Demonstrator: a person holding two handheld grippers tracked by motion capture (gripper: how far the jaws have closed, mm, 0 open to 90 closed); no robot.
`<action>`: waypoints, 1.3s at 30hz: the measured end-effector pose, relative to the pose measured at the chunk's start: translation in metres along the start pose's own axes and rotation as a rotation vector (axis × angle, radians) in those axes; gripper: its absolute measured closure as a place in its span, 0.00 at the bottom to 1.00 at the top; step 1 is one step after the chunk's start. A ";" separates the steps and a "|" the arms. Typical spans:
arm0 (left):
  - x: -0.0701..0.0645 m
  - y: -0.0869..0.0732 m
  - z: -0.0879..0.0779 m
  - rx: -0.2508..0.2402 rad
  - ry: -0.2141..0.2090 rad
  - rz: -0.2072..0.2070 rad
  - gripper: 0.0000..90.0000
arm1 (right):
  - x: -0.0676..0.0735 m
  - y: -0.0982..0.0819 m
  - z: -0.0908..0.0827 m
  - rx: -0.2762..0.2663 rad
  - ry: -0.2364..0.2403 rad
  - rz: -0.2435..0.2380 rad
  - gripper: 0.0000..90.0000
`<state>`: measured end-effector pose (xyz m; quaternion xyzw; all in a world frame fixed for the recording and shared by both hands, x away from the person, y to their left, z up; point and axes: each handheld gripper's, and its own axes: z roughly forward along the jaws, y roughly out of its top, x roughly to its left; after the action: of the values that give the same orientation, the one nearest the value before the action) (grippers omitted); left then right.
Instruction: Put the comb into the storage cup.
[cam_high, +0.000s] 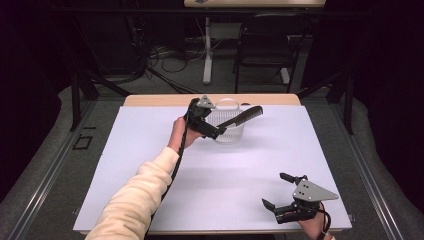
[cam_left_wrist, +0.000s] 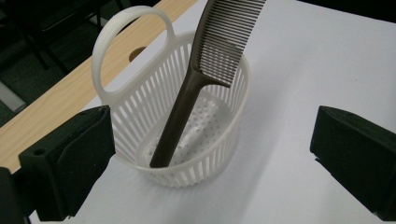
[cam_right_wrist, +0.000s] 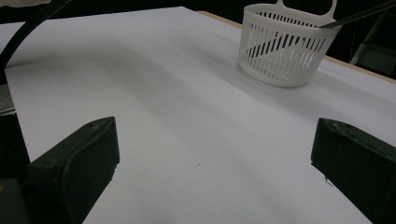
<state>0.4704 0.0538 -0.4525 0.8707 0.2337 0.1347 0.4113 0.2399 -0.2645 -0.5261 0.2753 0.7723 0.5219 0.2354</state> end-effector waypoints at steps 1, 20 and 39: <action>0.000 -0.001 -0.002 0.004 0.000 0.000 0.00 | 0.000 0.000 0.000 0.001 0.000 -0.001 0.01; -0.005 -0.032 -0.040 0.013 0.042 -0.019 0.00 | 0.000 0.000 0.000 0.003 -0.001 0.001 0.01; -0.019 -0.071 -0.081 0.022 0.112 -0.063 0.00 | 0.001 0.000 0.001 0.007 0.000 -0.002 0.01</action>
<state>0.3983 0.1367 -0.4579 0.8585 0.2850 0.1677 0.3920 0.2396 -0.2635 -0.5264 0.2757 0.7744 0.5187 0.2350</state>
